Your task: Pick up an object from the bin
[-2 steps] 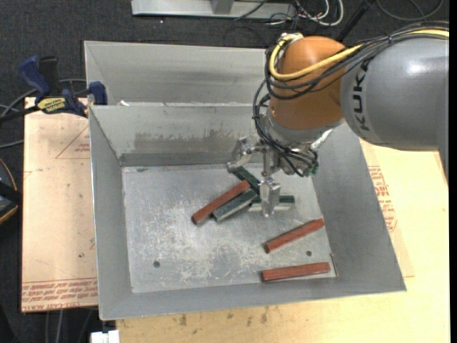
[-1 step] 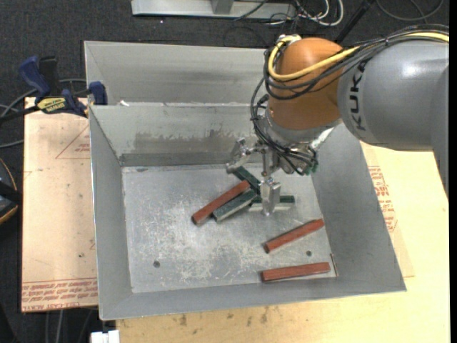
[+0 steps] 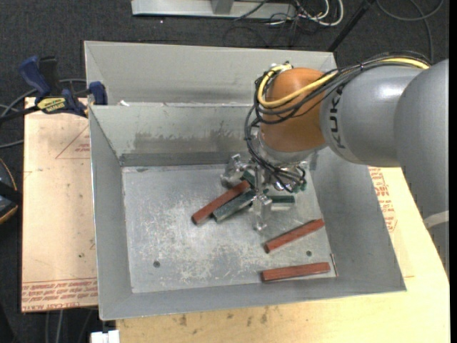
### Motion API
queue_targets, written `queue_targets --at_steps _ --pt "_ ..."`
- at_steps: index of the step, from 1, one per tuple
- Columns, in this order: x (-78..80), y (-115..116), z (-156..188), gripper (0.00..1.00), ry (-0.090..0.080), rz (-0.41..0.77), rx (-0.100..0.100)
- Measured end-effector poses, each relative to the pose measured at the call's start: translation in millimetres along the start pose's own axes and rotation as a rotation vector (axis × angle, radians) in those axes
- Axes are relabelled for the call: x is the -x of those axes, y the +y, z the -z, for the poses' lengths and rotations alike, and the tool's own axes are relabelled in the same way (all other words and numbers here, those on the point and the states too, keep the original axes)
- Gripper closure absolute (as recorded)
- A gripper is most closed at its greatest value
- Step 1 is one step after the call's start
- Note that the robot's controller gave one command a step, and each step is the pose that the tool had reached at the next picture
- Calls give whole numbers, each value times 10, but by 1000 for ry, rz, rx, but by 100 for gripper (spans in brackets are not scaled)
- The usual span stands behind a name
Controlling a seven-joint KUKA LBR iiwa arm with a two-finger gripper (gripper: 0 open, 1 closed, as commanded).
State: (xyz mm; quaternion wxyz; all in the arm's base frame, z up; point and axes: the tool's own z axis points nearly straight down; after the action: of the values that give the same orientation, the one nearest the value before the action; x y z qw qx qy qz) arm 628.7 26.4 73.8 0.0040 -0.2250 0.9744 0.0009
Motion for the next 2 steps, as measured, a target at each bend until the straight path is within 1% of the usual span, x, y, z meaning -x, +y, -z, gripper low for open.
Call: queue_targets --at_steps 1,2 --pt "49 -64 28 100 -13 202 -4" --pt "49 -64 28 100 -13 202 -4"
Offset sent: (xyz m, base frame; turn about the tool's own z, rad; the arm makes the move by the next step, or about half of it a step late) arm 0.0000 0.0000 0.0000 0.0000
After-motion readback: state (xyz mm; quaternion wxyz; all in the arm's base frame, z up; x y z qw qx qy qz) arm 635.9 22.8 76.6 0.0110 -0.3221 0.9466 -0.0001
